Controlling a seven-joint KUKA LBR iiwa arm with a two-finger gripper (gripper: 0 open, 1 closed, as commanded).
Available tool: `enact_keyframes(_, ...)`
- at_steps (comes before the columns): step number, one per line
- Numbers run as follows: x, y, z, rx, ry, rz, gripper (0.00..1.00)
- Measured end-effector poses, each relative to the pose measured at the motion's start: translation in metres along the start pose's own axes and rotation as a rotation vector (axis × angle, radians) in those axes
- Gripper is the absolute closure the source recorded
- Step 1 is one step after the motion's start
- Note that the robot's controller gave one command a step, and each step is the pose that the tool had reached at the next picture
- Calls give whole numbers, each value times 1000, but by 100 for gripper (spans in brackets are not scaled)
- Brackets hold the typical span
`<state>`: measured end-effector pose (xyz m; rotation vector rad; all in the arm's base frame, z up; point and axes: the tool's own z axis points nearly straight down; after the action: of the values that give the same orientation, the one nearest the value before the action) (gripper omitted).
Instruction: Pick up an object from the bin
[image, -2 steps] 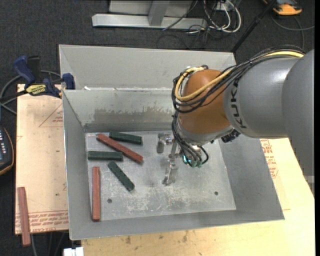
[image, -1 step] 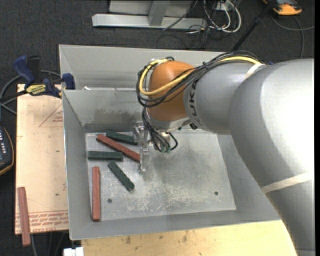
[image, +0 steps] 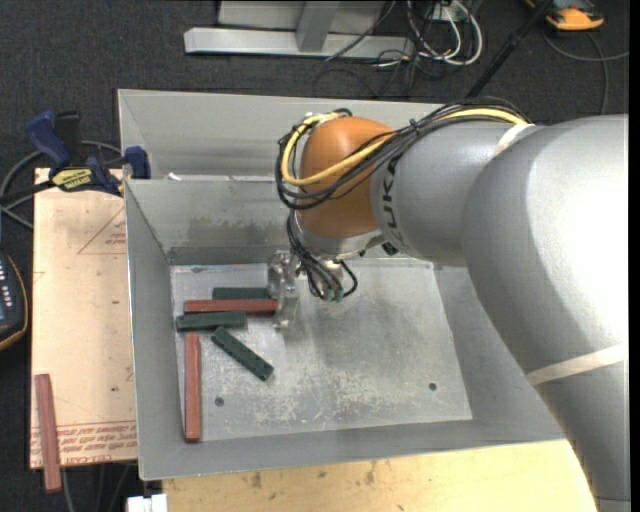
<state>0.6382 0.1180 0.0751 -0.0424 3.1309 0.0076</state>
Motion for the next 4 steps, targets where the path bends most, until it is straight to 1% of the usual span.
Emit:
enact_keyframes(1, 2, 36, 0, 8, -3, 360, 100)
enact_keyframes(2, 2, 35, 0, 7, -3, 362, 100)
enact_keyframes(3, 2, 49, 0, 0, -3, 397, 100)
enact_keyframes(4, 16, 64, -189, 1, -2, 427, 100)
